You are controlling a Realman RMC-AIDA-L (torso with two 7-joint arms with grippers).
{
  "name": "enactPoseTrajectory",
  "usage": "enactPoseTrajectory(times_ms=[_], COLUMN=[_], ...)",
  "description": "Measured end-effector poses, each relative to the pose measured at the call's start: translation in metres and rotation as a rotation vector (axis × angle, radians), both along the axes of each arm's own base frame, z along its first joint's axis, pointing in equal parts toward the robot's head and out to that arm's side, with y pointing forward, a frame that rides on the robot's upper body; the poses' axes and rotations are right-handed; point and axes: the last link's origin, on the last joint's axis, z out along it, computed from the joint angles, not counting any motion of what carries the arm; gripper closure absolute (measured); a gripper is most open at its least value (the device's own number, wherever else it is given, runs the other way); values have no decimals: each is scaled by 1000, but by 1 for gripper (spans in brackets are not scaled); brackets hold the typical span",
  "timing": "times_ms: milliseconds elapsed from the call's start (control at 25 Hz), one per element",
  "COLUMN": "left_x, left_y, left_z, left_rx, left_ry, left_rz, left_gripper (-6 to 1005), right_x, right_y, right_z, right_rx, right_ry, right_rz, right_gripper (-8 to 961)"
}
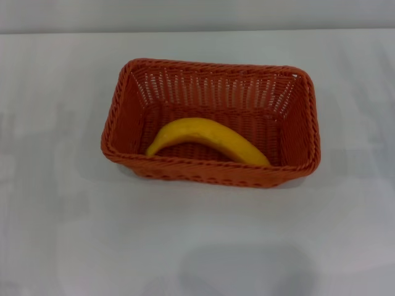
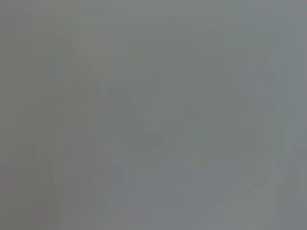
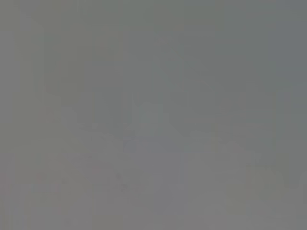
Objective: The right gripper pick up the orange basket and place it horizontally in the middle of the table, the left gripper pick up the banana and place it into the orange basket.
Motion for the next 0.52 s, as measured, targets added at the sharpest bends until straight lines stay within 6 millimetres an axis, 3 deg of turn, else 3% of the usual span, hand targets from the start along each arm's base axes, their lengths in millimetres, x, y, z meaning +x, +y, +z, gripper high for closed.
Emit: enactPoseTrajectory(times_ms=[520], left_x=[1], left_y=[0], left_z=[0], left_rx=[1], left_ry=[14], left_rz=[0], left_gripper=[123], right_x=[-2], right_y=[1], right_z=[-4], right_rx=[-13], right_ry=[5], right_rz=[5], right_gripper=[77])
